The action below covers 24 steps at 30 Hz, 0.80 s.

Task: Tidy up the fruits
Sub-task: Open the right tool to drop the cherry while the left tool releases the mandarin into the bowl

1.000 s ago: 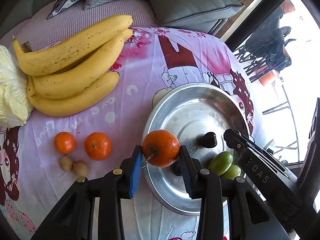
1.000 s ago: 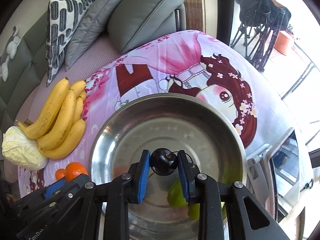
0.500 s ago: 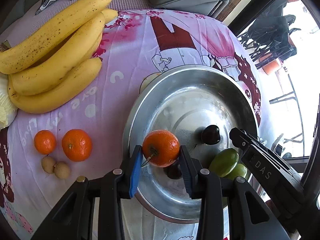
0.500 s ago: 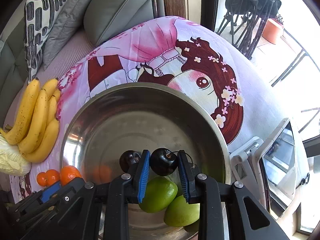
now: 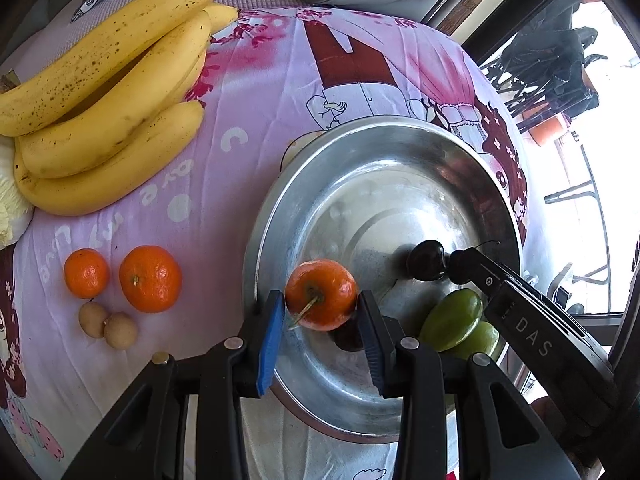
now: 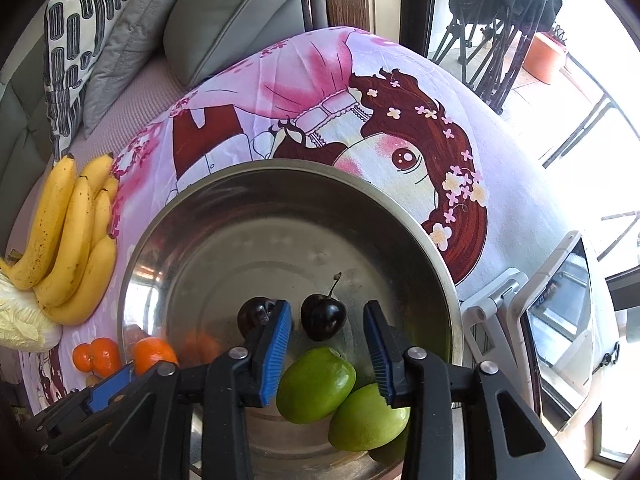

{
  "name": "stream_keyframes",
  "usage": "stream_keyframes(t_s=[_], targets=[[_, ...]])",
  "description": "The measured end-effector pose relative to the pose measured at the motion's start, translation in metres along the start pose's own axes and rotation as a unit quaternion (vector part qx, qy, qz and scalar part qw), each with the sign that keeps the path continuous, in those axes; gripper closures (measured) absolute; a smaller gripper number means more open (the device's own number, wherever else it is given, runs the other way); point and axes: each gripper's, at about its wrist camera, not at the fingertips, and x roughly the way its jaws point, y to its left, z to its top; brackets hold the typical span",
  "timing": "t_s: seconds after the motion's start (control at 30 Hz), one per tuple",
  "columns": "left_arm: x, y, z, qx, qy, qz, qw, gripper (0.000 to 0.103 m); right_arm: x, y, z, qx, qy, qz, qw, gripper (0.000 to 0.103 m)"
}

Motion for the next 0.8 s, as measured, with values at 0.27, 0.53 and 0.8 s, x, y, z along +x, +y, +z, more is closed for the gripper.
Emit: stream_keyframes(t_s=[0.27,0.53,0.8], targets=[[-0.021,0.011,-0.009,-0.010,-0.015,-0.013,0.9997,0.064,-0.021,0.010,-0.005,-0.020,-0.021,0.005,1.000,0.041],[-0.036,0.040,-0.024,-0.044,-0.031,0.004,0.9985,0.045,-0.031,0.027,-0.017,-0.064,-0.022,0.010,0.998,0.028],[-0.032,0.077,-0.043,-0.079,-0.027,0.026,0.9962,0.037,-0.018,0.032,-0.021,-0.081,0.001,0.005,0.997,0.018]])
